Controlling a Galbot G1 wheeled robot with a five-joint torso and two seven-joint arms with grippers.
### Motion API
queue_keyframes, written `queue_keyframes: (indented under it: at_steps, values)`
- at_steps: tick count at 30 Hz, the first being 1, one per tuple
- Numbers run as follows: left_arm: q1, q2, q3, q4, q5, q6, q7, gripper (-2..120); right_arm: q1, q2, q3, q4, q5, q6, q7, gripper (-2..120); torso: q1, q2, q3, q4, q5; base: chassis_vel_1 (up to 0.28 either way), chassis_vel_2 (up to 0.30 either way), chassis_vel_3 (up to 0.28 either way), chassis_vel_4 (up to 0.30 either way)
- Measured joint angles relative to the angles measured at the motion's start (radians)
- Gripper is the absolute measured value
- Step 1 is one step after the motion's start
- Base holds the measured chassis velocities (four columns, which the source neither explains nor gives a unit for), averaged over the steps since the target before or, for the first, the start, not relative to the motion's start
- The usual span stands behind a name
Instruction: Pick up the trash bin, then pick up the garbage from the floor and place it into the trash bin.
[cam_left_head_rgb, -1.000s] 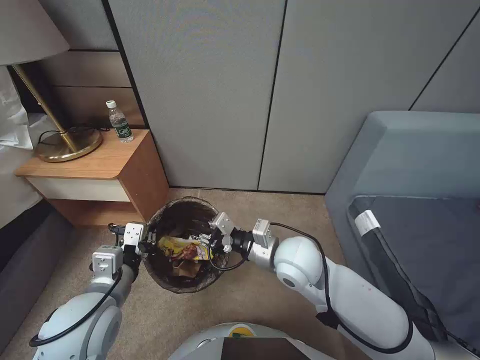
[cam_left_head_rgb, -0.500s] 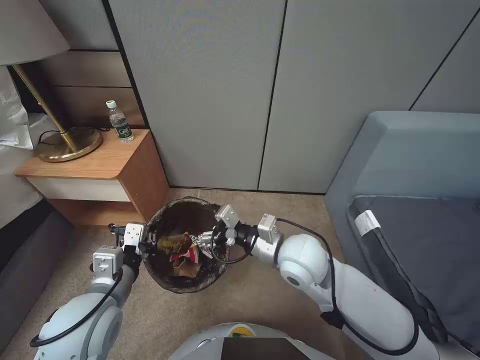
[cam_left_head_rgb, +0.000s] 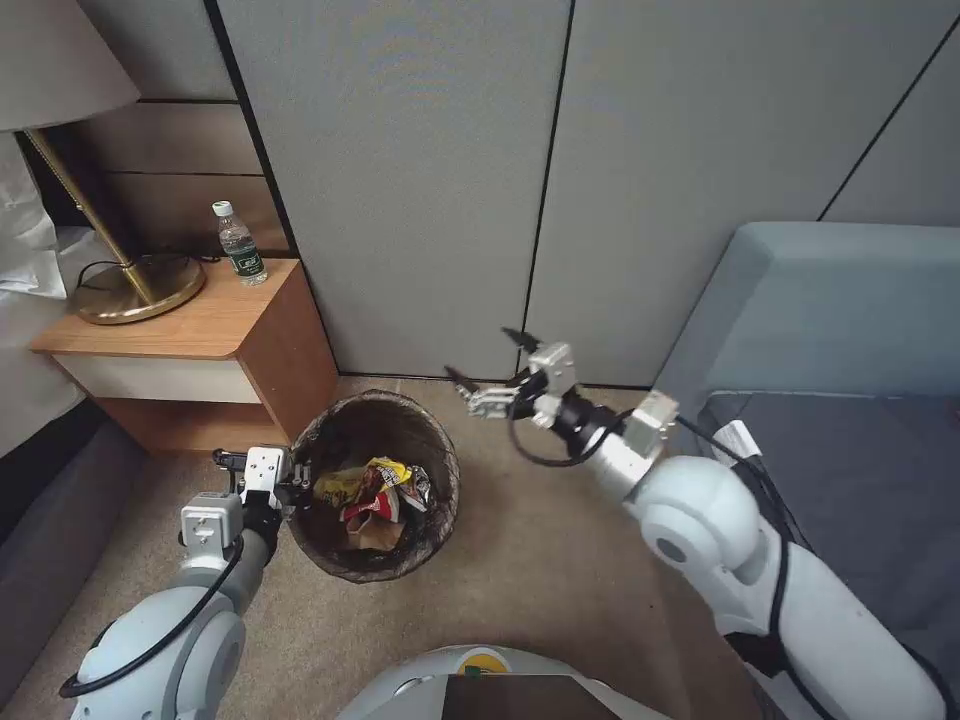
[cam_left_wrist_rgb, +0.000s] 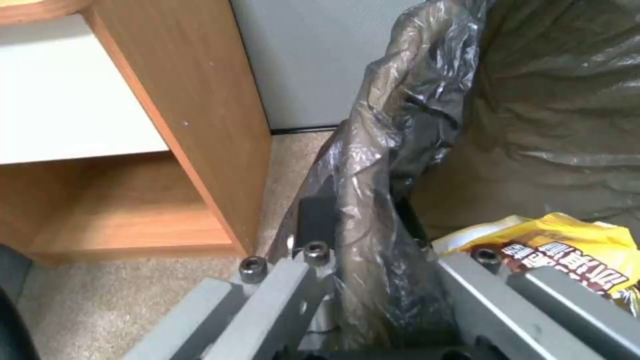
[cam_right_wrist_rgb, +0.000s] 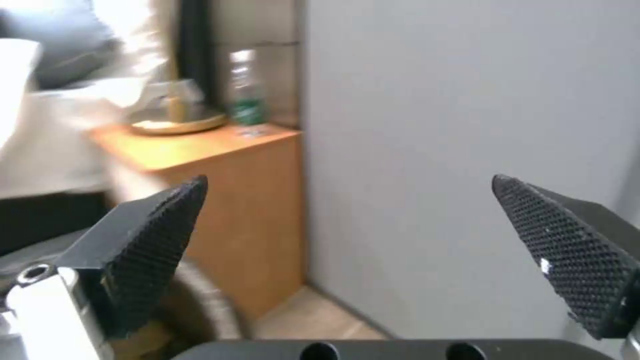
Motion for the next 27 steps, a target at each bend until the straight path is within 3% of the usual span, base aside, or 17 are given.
queue_keyframes:
  at_steps: [2, 4, 8, 9, 13, 18, 27]
  values:
    - [0.0, -0.001, -0.002, 0.0, 0.0, -0.001, 0.0, 3, -0.096, 0.029, 0.099, 0.01, -0.05, 0.025, -0.001, 100, 0.0, 0.0, 0.0, -0.0003, 0.0001, 0.0, 0.0, 0.0, 0.0]
    - [0.0, 0.0, -0.003, 0.0, 0.0, -0.002, 0.0, 3, -0.132, 0.045, 0.13, 0.015, -0.069, 0.036, -0.002, 100, 0.0, 0.0, 0.0, -0.0003, 0.0001, 0.0, 0.0, 0.0, 0.0]
    - [0.001, -0.001, -0.007, 0.0, 0.009, -0.01, 0.0, 3, -0.311, 0.192, 0.251, 0.027, -0.21, 0.109, -0.009, 100, 0.0, 0.0, 0.0, -0.0002, -0.0001, 0.0, 0.0, 0.0, 0.0]
    - [0.001, -0.001, -0.007, 0.0, 0.009, -0.01, 0.0, 3, -0.311, 0.192, 0.251, 0.027, -0.21, 0.109, -0.009, 100, 0.0, 0.0, 0.0, -0.0002, -0.0001, 0.0, 0.0, 0.0, 0.0]
    - [0.002, 0.001, -0.007, 0.0, 0.022, -0.009, 0.0, 3, -0.447, 0.34, 0.29, 0.011, -0.396, 0.227, -0.014, 100, 0.0, 0.0, 0.0, 0.0, -0.0001, 0.0, 0.0, 0.0, 0.0]
    - [-0.004, 0.01, -0.012, 0.0, 0.034, -0.013, 0.001, 3, -0.546, 0.442, 0.296, 0.0, -0.508, 0.319, -0.022, 100, 0.0, 0.0, 0.0, -0.0002, -0.0003, 0.0, 0.0, 0.0, 0.0]
    - [-0.016, 0.02, -0.024, 0.0, 0.07, -0.04, 0.017, 3, -0.648, 0.498, 0.3, -0.003, -0.574, 0.435, -0.008, 100, 0.0, 0.0, 0.0, -0.0001, -0.0003, 0.0, 0.0, 0.0, 0.0]
